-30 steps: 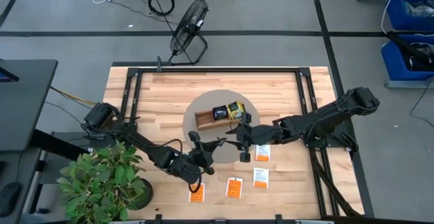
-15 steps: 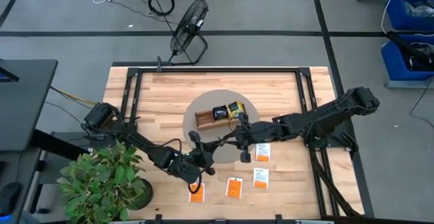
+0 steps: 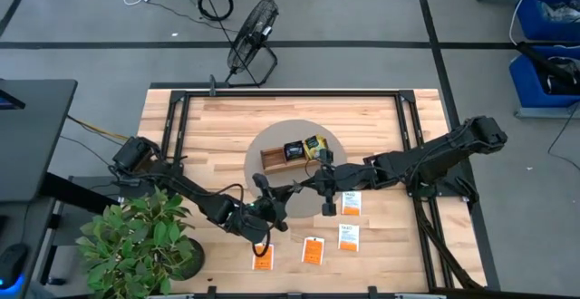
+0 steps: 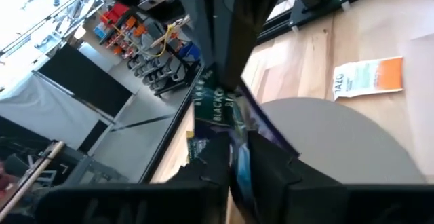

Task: Pick & Place Tea
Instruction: Put the violet tea bag into the middle section of the wooden organizer

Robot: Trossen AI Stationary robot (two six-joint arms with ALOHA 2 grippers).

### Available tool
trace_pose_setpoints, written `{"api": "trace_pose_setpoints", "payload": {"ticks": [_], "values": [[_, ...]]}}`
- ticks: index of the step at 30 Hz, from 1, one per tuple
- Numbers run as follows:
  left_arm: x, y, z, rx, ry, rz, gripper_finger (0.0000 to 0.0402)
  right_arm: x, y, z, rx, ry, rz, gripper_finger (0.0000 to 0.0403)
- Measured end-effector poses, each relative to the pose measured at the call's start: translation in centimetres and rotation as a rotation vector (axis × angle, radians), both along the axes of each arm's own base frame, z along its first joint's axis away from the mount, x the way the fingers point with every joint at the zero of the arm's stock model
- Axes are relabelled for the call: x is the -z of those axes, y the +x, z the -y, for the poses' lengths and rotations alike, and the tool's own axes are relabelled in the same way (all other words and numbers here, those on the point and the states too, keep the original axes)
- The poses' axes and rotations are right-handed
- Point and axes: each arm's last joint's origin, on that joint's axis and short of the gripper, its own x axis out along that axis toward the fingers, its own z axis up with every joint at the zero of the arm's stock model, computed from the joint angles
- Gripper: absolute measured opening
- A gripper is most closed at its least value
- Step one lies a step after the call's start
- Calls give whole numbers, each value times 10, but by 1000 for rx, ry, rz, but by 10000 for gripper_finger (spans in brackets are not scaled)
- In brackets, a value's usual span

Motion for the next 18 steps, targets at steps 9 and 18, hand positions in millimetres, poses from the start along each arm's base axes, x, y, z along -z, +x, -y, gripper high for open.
{"api": "trace_pose_setpoints", "payload": {"ticks": [9,18], "values": [[0,-4,-3,-150,84,11,159,-2,-4,2,15,-57,-104,1],[0,-5,-4,-182,103,15,229,-1,-5,-1,-60,-210,-123,1]]}}
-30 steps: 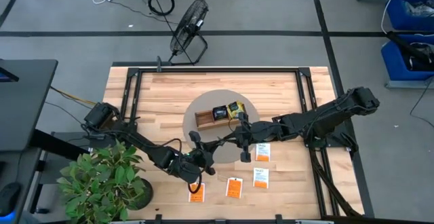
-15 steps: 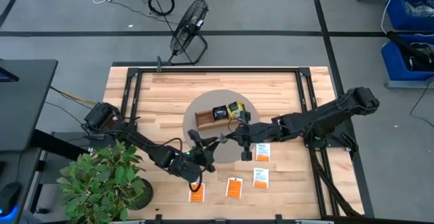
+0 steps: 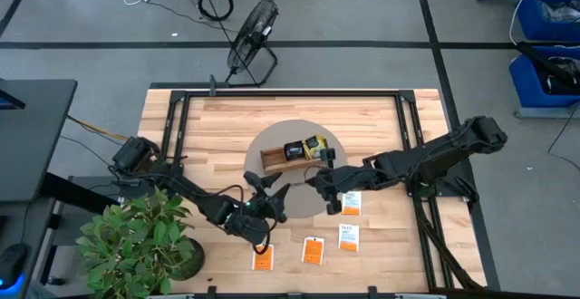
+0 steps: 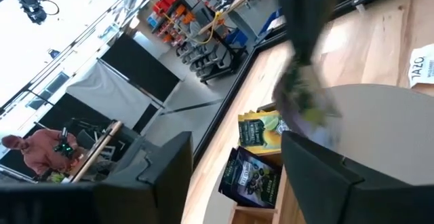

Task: Pick & Place Tea
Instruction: Put the violet tea bag into the middle section of the wooden organizer

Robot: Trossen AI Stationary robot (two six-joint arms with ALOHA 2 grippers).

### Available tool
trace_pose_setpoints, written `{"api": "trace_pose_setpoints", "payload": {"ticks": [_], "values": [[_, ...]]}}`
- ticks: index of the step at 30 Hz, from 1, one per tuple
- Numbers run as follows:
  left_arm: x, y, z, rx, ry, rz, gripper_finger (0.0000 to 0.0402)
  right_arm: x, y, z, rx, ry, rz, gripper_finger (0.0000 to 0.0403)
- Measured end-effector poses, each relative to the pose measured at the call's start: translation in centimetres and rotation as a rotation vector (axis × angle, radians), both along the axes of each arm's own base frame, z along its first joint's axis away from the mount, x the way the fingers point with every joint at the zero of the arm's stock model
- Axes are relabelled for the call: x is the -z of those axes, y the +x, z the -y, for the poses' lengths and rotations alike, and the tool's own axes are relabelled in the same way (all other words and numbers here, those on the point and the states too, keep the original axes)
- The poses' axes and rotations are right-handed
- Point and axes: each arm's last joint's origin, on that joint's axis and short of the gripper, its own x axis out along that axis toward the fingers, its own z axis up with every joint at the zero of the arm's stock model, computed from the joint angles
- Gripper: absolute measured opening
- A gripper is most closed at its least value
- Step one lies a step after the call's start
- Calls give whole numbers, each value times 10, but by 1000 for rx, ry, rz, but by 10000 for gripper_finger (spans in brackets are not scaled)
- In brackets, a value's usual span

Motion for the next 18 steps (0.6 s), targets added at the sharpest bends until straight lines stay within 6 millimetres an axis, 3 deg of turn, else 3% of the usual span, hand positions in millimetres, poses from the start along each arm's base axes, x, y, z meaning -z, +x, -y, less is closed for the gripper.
{"api": "trace_pose_setpoints", "payload": {"ticks": [5,12,18], "values": [[0,-1,2,4,2,0,232,1,5,23,-9,-119,-34,0],[0,-6,10,0,16,7,225,2,10,79,20,-110,-72,0],[0,-12,18,-9,35,13,225,4,11,112,-7,-29,-58,0]]}}
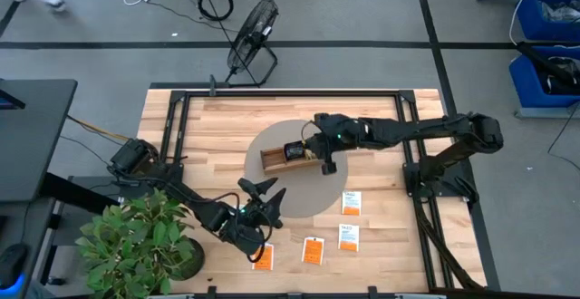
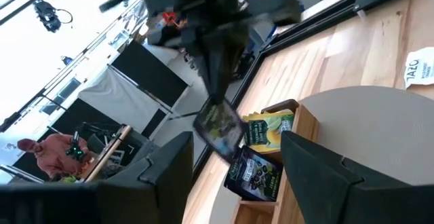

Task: Pick & Place Tea
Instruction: Put the violet tea bag into the middle section of the wooden organizer

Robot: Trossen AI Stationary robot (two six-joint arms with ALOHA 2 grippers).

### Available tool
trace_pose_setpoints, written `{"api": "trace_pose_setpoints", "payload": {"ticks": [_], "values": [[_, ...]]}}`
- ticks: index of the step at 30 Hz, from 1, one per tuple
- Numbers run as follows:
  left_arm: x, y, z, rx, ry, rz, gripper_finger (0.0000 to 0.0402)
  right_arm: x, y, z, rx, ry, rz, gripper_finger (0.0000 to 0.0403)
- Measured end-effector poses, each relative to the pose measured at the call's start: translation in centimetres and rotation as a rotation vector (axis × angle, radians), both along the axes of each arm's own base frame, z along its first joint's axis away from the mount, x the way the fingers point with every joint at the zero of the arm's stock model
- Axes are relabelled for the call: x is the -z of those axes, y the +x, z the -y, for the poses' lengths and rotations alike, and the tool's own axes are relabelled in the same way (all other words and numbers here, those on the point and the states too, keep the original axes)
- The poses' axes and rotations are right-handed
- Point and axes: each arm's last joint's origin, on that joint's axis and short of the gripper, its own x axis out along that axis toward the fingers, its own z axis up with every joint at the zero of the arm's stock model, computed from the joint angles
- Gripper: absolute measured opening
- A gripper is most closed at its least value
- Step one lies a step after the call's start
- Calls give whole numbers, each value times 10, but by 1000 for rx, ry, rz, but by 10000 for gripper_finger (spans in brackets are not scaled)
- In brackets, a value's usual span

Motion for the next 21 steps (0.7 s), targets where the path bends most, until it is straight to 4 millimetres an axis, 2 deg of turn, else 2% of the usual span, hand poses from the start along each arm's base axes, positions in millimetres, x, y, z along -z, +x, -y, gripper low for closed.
{"api": "trace_pose_setpoints", "payload": {"ticks": [6,17,21], "values": [[1,-1,2,3,-3,3,225,21,5,15,-16,64,-30,0],[3,-2,1,1,-5,-1,225,57,21,29,-3,92,-105,0],[3,-2,1,1,-5,0,225,63,23,34,16,98,-111,0]]}}
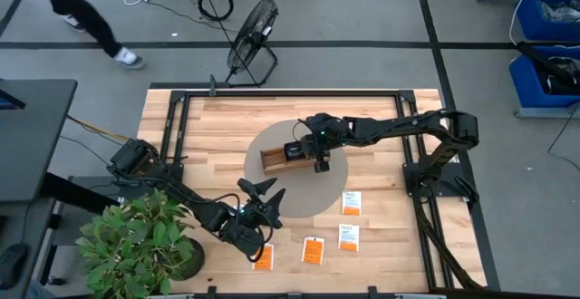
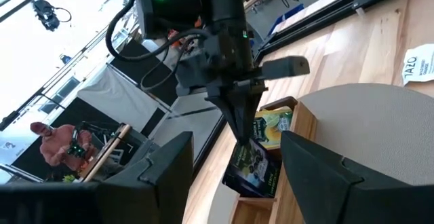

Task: Pick & Place Tea
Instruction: Put the violet tea bag into the middle section of the wooden organizer, then put the white tea bag into the left section of the wooden organizer

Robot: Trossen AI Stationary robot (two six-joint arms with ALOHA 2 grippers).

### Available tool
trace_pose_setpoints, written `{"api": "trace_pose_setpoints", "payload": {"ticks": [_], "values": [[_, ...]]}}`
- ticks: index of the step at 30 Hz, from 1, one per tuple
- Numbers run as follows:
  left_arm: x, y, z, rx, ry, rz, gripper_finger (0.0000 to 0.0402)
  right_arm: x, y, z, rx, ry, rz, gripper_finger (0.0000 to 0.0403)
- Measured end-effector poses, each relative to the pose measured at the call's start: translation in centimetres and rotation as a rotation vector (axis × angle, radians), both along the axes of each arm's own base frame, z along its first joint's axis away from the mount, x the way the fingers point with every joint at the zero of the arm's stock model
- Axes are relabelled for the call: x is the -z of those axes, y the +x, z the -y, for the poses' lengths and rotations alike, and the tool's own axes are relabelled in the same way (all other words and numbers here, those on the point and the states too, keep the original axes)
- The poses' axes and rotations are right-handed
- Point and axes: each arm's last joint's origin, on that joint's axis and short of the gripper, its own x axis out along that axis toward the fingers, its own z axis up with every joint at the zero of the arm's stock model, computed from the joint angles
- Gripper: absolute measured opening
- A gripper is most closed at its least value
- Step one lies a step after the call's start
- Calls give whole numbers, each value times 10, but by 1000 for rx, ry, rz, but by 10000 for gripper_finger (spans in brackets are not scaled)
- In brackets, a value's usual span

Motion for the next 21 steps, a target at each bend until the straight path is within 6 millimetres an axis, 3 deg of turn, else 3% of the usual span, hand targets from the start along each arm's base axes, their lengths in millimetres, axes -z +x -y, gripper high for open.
{"api": "trace_pose_setpoints", "payload": {"ticks": [9,21], "values": [[0,0,0,-1,-8,9,225,0,0,4,10,1,1,11],[0,0,0,-1,-11,12,225,-2,-1,5,74,-29,2,118]]}}
